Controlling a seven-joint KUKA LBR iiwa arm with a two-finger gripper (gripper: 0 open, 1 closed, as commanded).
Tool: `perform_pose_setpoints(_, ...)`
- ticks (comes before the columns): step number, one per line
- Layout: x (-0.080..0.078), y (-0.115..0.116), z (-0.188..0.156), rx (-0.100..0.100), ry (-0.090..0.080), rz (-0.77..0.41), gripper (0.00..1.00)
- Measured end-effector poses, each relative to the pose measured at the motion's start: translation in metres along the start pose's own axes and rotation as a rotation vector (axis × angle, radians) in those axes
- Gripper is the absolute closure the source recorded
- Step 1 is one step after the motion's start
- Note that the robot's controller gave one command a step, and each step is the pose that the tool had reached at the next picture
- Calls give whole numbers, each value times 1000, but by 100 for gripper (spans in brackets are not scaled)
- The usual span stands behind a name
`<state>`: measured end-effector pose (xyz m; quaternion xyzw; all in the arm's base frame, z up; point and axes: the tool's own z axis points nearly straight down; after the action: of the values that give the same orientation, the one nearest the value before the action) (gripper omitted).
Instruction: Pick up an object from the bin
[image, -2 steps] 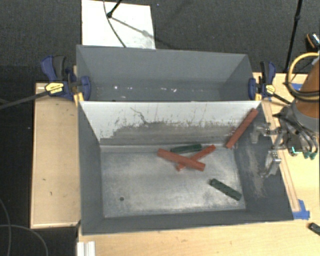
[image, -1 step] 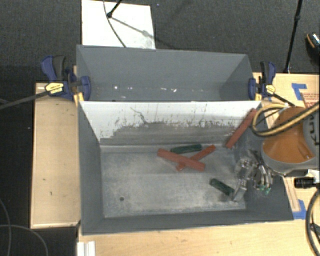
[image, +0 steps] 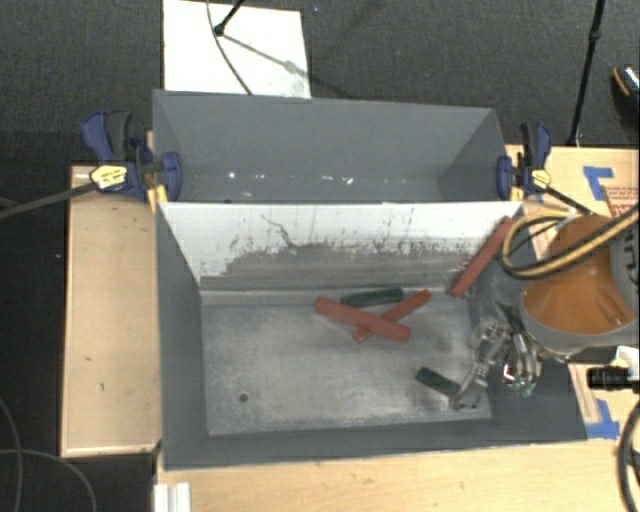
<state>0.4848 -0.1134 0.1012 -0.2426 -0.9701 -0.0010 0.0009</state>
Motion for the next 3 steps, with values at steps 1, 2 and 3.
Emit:
perform_pose_setpoints(1,18,18,1,1,5,119,0)
perform_pose_setpoints(2,25,31,32,2,5,216,0)
perform_pose_setpoints(3,25,31,32,3,5,211,0)
